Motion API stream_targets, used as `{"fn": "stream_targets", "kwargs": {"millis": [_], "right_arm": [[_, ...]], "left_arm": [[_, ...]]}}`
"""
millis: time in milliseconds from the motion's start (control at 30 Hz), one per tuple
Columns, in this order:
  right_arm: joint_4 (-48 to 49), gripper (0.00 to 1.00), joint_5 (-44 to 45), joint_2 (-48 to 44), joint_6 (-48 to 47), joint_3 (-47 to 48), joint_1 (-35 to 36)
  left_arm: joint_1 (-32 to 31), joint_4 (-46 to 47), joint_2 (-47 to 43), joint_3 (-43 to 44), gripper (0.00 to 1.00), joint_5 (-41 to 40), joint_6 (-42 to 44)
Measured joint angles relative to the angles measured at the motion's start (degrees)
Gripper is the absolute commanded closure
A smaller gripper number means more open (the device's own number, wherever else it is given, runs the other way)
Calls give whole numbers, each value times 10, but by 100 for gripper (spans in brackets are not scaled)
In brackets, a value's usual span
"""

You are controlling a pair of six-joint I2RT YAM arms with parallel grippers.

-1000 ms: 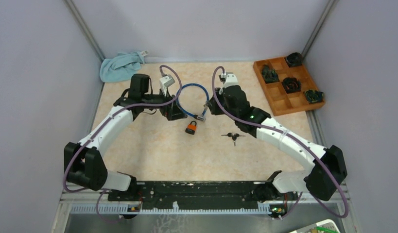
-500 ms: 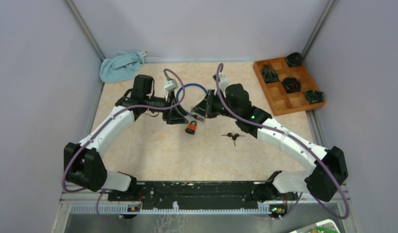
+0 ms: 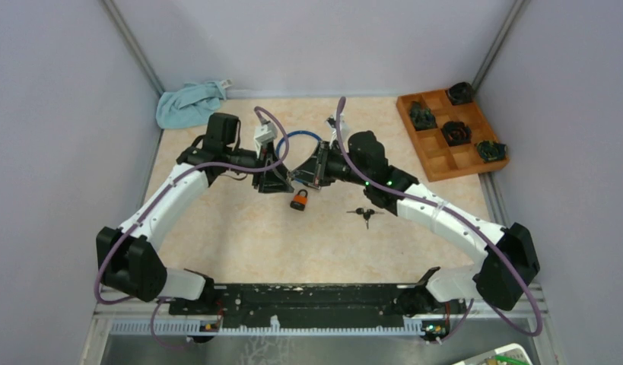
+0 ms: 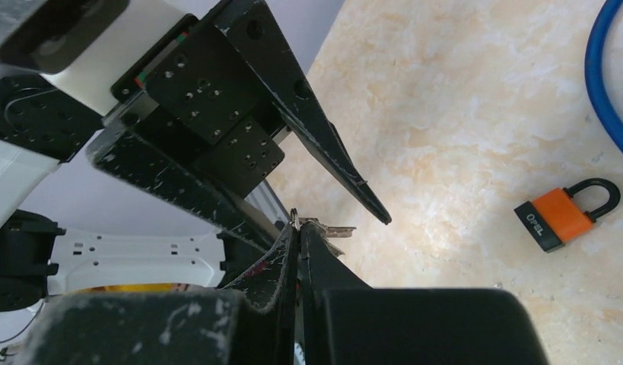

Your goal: Unlock with the key

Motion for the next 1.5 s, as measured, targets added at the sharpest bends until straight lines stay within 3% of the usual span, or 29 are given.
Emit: {"fn": "stream_targets", "kwargs": {"millis": [67,133,233,533,600,733,800,1033,1300,1500], "right_arm": [[1,100,0,9,4,0,3],[0,100,0,13,7,0,5],[0,100,0,14,7,0,5],[7,100,-7,14,12,0,5],[5,87,-7,14,11,0,5],[-3,75,-5,14,10,0,5],[-10,61,3,14,3,0,5],[-78,36,27,14,-73,24,2],[-100,35,-46,14,-202,38,-16],[-43,46,-153,14,-228,32,-20]], "left_arm": [[-2,-12,0,1,35,6,12],[-2,-40,0,5,37,13,41],[-2,-86,-4,10,68,20,91],[0,-101,-22,10,100,11,97],[0,-103,-23,10,100,3,100],[0,-123,-27,11,100,-19,131],[-1,-142,-32,15,100,-31,154],[-4,-220,-51,36,100,-80,235],[-5,-311,-31,76,100,-90,255],[-5,-390,28,112,100,-63,270]]}}
